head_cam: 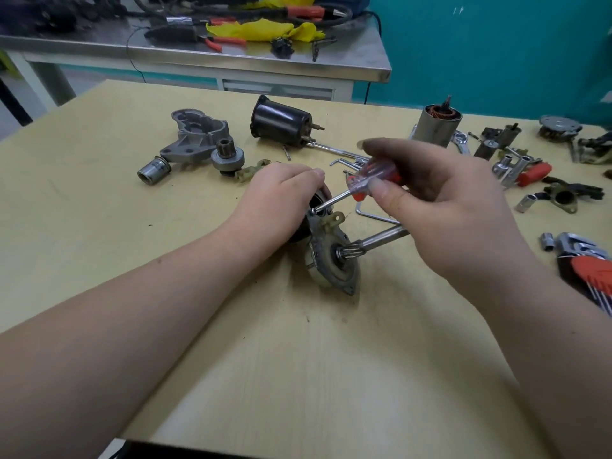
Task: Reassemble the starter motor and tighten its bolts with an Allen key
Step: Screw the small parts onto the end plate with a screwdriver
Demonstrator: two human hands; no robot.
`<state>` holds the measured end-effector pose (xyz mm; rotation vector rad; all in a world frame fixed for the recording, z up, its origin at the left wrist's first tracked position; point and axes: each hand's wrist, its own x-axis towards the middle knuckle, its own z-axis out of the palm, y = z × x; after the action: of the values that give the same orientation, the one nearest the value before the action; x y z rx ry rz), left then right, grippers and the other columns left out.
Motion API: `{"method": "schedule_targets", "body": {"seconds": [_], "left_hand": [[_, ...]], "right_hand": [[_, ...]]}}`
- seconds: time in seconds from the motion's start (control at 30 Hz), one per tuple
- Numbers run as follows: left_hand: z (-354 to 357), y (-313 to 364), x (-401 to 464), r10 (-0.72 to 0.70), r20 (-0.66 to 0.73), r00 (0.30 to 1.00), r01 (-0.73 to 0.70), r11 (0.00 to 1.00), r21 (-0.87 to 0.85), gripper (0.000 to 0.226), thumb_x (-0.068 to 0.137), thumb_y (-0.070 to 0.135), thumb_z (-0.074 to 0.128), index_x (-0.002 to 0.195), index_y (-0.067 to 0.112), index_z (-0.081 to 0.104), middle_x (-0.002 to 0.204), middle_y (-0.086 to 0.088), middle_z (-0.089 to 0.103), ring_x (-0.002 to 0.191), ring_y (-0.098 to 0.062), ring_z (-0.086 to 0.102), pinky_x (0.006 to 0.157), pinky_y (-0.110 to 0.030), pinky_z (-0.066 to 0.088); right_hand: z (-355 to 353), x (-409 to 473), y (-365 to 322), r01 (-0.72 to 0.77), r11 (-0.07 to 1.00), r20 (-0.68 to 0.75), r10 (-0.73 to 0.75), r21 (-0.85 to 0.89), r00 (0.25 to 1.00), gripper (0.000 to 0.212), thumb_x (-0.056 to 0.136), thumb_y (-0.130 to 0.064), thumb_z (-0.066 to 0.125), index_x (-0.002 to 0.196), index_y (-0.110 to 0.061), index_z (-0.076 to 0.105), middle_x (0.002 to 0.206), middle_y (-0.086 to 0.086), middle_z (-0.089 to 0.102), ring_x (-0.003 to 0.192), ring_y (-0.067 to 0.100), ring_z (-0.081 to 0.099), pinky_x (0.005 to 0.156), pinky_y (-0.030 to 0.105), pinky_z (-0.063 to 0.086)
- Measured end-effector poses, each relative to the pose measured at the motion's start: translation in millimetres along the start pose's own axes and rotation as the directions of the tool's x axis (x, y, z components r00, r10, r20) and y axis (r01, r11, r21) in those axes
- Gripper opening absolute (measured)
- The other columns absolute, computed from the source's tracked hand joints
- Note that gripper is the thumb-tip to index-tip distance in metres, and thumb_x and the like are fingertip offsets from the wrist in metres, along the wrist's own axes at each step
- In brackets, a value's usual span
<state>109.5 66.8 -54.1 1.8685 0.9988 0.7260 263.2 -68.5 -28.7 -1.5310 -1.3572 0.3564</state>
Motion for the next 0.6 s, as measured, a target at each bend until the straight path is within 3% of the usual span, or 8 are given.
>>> {"method": "schedule_targets", "body": {"seconds": [0.13,0.23,0.37,0.5,0.6], "left_hand": [[-0.1,-0.4,-0.3,0.006,0.0,1.0,-0.006,1.0,-0.008,0.042,0.108,0.03,0.055,0.078,0.013,0.079,0.079,-0.012,0.073,0.07,-0.014,0.064,0.071,-0.034,0.047],[0.3,-1.5,0.3,0.016,-0.004,1.0,-0.016,1.0,-0.021,0.041,0.108,0.029,0.055,0.078,0.013,0.079,0.083,-0.015,0.072,0.073,-0.013,0.062,0.073,-0.035,0.048],[0.6,-3.7,0.9,0.025,-0.011,1.0,-0.025,0.999,-0.042,0.037,0.107,0.031,0.056,0.081,0.019,0.079,0.086,-0.017,0.072,0.075,-0.02,0.065,0.075,-0.036,0.049],[1.1,-3.2,1.6,0.028,-0.012,1.0,-0.028,0.999,-0.041,0.039,0.107,0.031,0.056,0.077,0.019,0.079,0.08,-0.01,0.073,0.072,-0.014,0.065,0.074,-0.036,0.048],[3.1,-3.7,1.0,0.019,-0.024,1.0,-0.019,0.999,-0.038,0.043,0.106,0.033,0.055,0.075,0.018,0.08,0.079,-0.009,0.074,0.081,-0.022,0.069,0.079,-0.041,0.052]], "right_hand": [[4.0,-0.7,-6.0,-0.018,0.982,-0.074,0.033,0.19,0.997,0.031,0.095,-0.047,0.068,0.124,-0.038,0.076,0.094,-0.023,0.078,0.086,-0.008,0.068,0.071,0.009,0.051],[8.0,-3.1,-6.6,0.062,0.988,-0.109,-0.047,0.139,0.993,0.026,0.1,-0.035,0.072,0.125,-0.038,0.075,0.098,-0.023,0.078,0.09,-0.002,0.071,0.075,0.012,0.054],[8.6,-4.9,-1.9,0.06,0.994,-0.086,-0.052,0.095,0.995,0.04,0.097,-0.027,0.069,0.134,-0.04,0.069,0.109,-0.013,0.077,0.106,0.013,0.074,0.094,0.034,0.061],[15.7,-9.2,-5.4,0.002,0.974,-0.084,0.018,0.228,0.996,0.018,0.099,-0.028,0.066,0.114,-0.033,0.075,0.096,-0.008,0.077,0.089,0.007,0.074,0.077,0.021,0.058],[24.2,-10.1,-4.5,-0.024,0.978,-0.114,0.049,0.207,0.992,0.013,0.106,-0.024,0.059,0.11,-0.026,0.071,0.09,-0.001,0.072,0.077,0.009,0.069,0.069,0.024,0.055]]}}
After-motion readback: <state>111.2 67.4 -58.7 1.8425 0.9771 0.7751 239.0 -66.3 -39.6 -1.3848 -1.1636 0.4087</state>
